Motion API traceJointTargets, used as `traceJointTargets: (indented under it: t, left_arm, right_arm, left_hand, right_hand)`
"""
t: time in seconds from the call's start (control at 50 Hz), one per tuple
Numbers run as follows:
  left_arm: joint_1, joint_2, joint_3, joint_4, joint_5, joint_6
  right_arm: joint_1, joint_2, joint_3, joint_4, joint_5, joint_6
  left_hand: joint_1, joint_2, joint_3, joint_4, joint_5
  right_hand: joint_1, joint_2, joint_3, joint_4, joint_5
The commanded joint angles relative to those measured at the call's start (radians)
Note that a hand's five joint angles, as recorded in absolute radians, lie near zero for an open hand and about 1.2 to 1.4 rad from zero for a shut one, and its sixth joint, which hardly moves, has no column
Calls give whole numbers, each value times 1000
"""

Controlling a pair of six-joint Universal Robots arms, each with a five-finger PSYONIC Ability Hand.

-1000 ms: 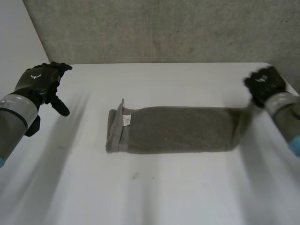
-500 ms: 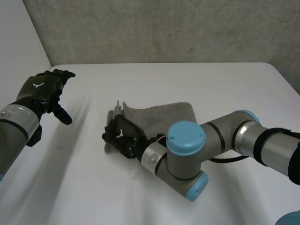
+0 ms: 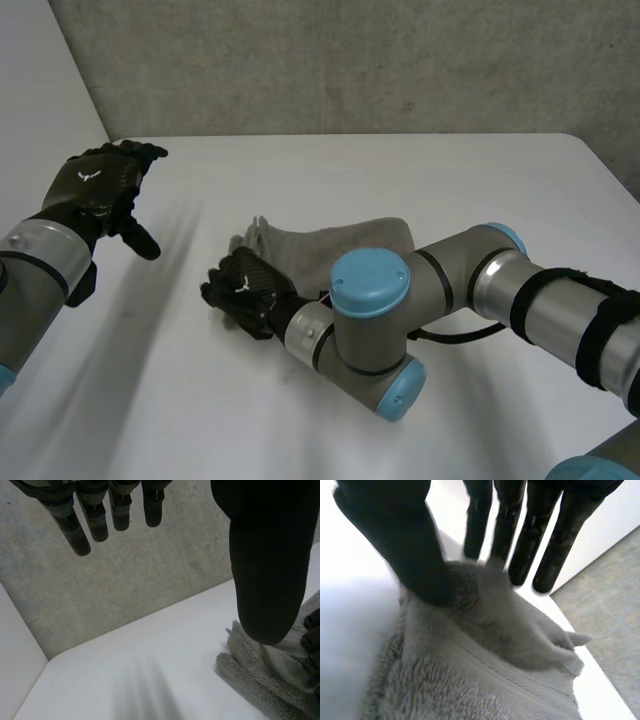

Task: Fold the towel.

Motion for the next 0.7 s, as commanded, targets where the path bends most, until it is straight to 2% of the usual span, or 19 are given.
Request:
traceJointTargets:
  t: [0.02, 0.04, 0.06, 0.1, 0.16, 0.2, 0.22, 0.26, 0.32, 0.36, 0.46, 0.54, 0.58, 0.6, 0.64, 0.66, 0.7]
  left_arm:
    - [-34, -13, 21, 28, -1, -3]
    - [-51, -26, 30, 45, -4, -1]
    - [-51, -26, 30, 45, -4, -1]
    - [-94, -57, 53, 72, -12, 2]
    - [-116, -73, 69, 77, -15, 0]
    - [-168, -106, 101, 74, -16, -3]
    - [-168, -106, 101, 74, -16, -3]
    - [-234, -166, 141, 73, -18, -3]
    - [-268, -203, 167, 71, -18, -4]
    - [-317, -282, 214, 69, -30, -6]
    - [-347, -414, 283, 66, -81, -1]
    - [-355, -500, 331, 63, -125, 5]
    - [-357, -557, 365, 59, -167, 14]
    - [-357, -557, 365, 59, -167, 14]
    - [-354, -583, 374, 59, -205, 34]
    - [-354, -583, 374, 59, -205, 34]
    - [-354, -585, 372, 60, -219, 46]
  right_arm:
    - [-15, -145, 54, 33, 41, 49]
    - [-48, -205, 98, 33, 64, 95]
    - [-48, -205, 99, 33, 64, 95]
    - [-138, -318, 197, 33, 101, 218]
    - [-173, -368, 246, 31, 112, 273]
    - [-232, -437, 330, 37, 110, 351]
    - [-232, -437, 331, 37, 110, 352]
    - [-301, -477, 413, 48, 115, 361]
    - [-353, -491, 476, 74, 115, 359]
    - [-369, -492, 501, 83, 115, 359]
    - [-392, -475, 567, 82, 116, 349]
    - [-400, -454, 602, 67, 116, 315]
    - [-401, -425, 616, 38, 129, 257]
    - [-401, -425, 616, 37, 129, 257]
    - [-401, -397, 620, 1, 178, 192]
    - [-401, -397, 620, 1, 178, 192]
    - [-403, -373, 628, -9, 251, 131]
  left_hand:
    - [15, 23, 20, 21, -3]
    - [21, 29, 26, 27, 3]
    - [21, 29, 26, 27, 3]
    - [33, 41, 38, 39, 15]
    - [36, 44, 41, 42, 18]
    - [36, 44, 41, 42, 18]
    - [36, 44, 41, 42, 18]
    - [39, 46, 44, 45, 20]
    - [39, 46, 44, 45, 20]
    - [36, 44, 41, 42, 18]
    - [36, 44, 41, 42, 18]
    - [36, 44, 41, 42, 18]
    - [36, 44, 41, 42, 18]
    - [36, 44, 41, 42, 18]
    - [33, 41, 38, 39, 15]
    - [33, 41, 38, 39, 15]
    - [33, 41, 38, 39, 15]
  right_hand:
    - [-434, -590, -600, -596, -609]
    - [-434, -590, -600, -596, -609]
    - [-434, -590, -600, -596, -609]
    - [-434, -590, -600, -596, -609]
    - [-434, -590, -600, -596, -609]
    - [-434, -590, -600, -596, -609]
    - [-434, -590, -600, -596, -609]
    - [-434, -590, -600, -596, -609]
    - [-434, -590, -600, -596, -609]
    - [-434, -590, -600, -596, -609]
    - [-434, -590, -600, -596, -609]
    - [-318, -474, -484, -480, -493]
    - [12, -144, -154, -150, -163]
    - [13, -142, -152, -148, -161]
    - [268, 112, 102, 106, 93]
    - [269, 113, 103, 107, 94]
    - [505, 350, 340, 344, 331]
